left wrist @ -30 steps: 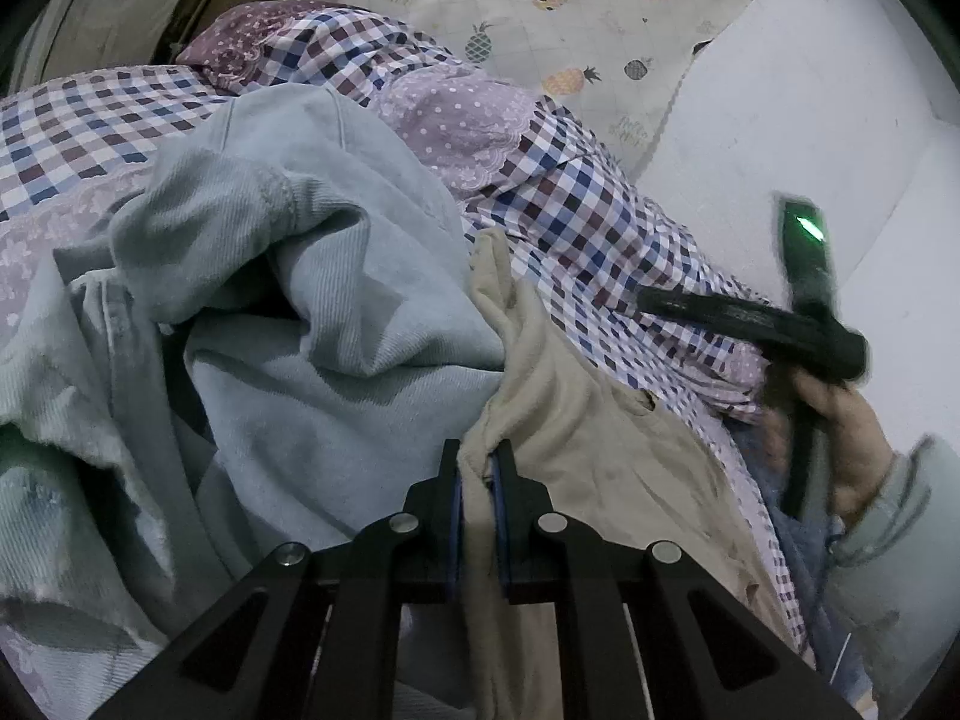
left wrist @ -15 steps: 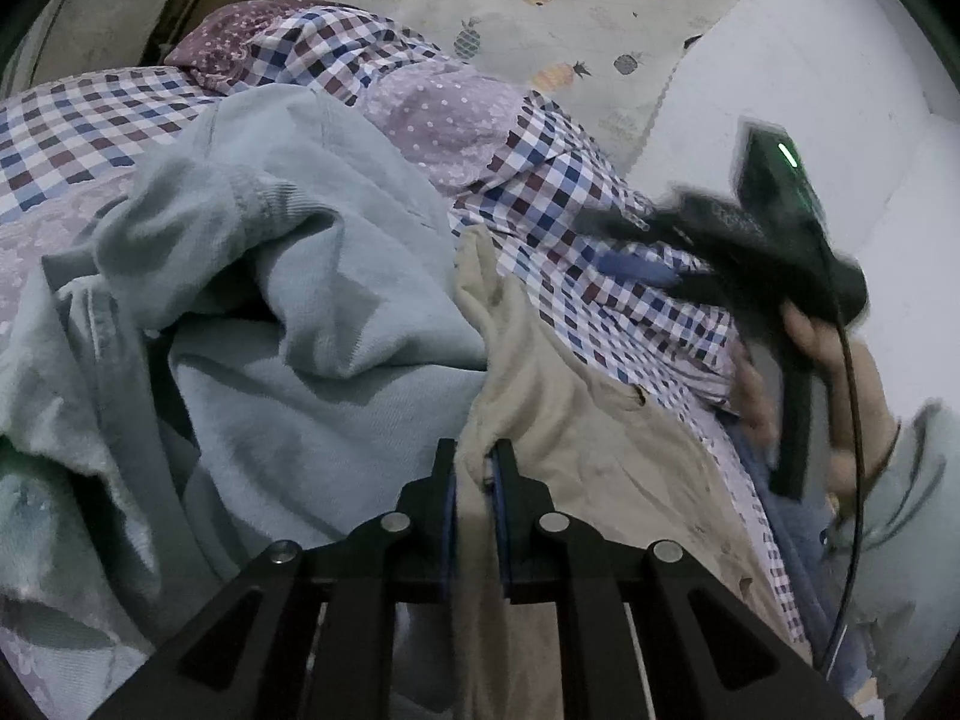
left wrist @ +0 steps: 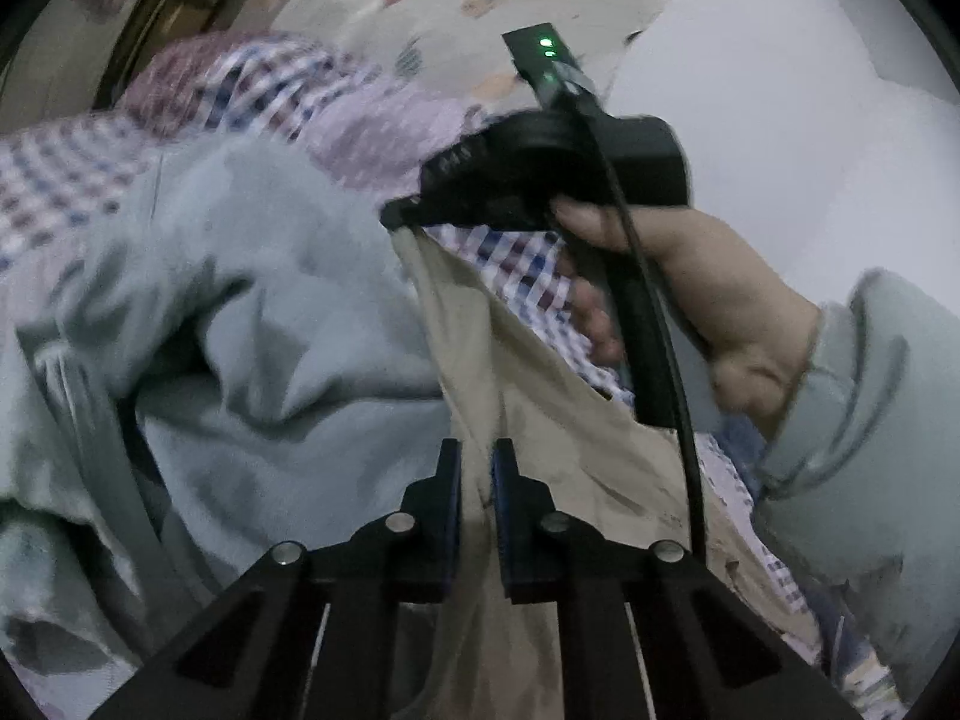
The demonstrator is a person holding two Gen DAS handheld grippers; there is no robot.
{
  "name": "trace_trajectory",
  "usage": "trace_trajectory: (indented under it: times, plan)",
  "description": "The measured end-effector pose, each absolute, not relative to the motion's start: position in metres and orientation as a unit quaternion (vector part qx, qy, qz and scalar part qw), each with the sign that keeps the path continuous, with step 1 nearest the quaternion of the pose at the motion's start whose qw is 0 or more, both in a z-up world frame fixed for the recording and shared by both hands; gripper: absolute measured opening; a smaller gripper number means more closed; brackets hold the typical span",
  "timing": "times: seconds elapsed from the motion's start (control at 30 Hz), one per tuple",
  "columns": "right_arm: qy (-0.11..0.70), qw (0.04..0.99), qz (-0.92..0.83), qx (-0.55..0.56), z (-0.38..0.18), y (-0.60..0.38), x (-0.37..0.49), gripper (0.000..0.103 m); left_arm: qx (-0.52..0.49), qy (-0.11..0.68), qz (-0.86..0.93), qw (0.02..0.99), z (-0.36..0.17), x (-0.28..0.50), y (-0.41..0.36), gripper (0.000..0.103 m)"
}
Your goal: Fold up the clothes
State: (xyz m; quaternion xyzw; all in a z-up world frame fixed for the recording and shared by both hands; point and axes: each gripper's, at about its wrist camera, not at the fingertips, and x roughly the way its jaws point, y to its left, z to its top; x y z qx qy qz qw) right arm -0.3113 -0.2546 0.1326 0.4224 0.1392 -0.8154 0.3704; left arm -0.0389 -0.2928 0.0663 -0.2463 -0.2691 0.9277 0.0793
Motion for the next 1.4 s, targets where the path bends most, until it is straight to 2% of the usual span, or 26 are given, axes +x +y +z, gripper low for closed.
trace_trajectory:
  times: [0.1, 0.23, 0.4, 0.43, 0.5, 0.53, 0.57, 0.63, 0.7, 0.8, 0.83, 0.9, 1.07, 1.23, 1.4]
  plan:
    - [0.117, 0.355, -0.818, 0.437, 0.127, -0.251, -0.327, 0.003, -0.266, -0.259, 0.927, 0.058, 0.06, -0.043, -0.293, 0.009]
    - [0.152, 0.325, -0.817, 0.451, 0.105, -0.271, -0.332, 0.005, -0.303, -0.238, 0.922, 0.03, 0.049, -0.048, -0.295, 0.009]
    - [0.222, 0.288, -0.809, 0.462, 0.085, -0.298, -0.325, 0.011, -0.328, -0.236, 0.915, 0.022, 0.042, -0.053, -0.297, 0.009]
    - [0.217, 0.291, -0.81, 0.461, 0.089, -0.295, -0.324, 0.017, -0.328, -0.24, 0.913, 0.022, 0.041, -0.053, -0.297, 0.009]
    - [0.189, 0.298, -0.826, 0.44, 0.111, -0.281, -0.319, 0.037, -0.326, -0.245, 0.913, 0.024, 0.041, -0.051, -0.299, 0.009]
    - [0.173, 0.301, -0.835, 0.427, 0.123, -0.273, -0.317, 0.059, -0.325, -0.248, 0.913, 0.025, 0.042, -0.049, -0.3, 0.01]
    - [0.153, 0.307, -0.844, 0.413, 0.137, -0.262, -0.313, 0.076, -0.324, -0.252, 0.912, 0.026, 0.042, -0.048, -0.302, 0.013]
    - [0.101, 0.321, -0.861, 0.381, 0.169, -0.235, -0.301, 0.084, -0.323, -0.264, 0.908, 0.027, 0.041, -0.047, -0.305, 0.016]
    - [0.055, 0.341, -0.869, 0.353, 0.199, -0.201, -0.285, 0.084, -0.323, -0.275, 0.905, 0.026, 0.041, -0.045, -0.309, 0.024]
    - [0.007, 0.35, -0.879, 0.324, 0.231, -0.13, -0.246, 0.085, -0.31, -0.292, 0.905, 0.026, 0.048, -0.039, -0.315, 0.042]
    - [-0.007, 0.35, -0.882, 0.316, 0.238, -0.104, -0.231, 0.086, -0.302, -0.296, 0.906, 0.024, 0.052, -0.036, -0.316, 0.051]
    - [-0.033, 0.35, -0.887, 0.299, 0.253, -0.053, -0.203, 0.088, -0.283, -0.301, 0.91, 0.016, 0.062, -0.033, -0.316, 0.058]
    - [-0.082, 0.251, -0.924, 0.278, 0.236, 0.104, -0.117, 0.09, -0.23, -0.317, 0.92, -0.009, 0.089, -0.014, -0.332, 0.075]
    - [-0.135, 0.134, -0.948, 0.254, 0.21, 0.259, -0.033, 0.091, -0.197, -0.288, 0.937, -0.006, 0.12, -0.003, -0.322, 0.081]
    - [-0.216, 0.029, -0.951, 0.219, 0.169, 0.378, 0.029, 0.091, -0.194, -0.2, 0.96, 0.024, 0.15, 0.014, -0.268, 0.083]
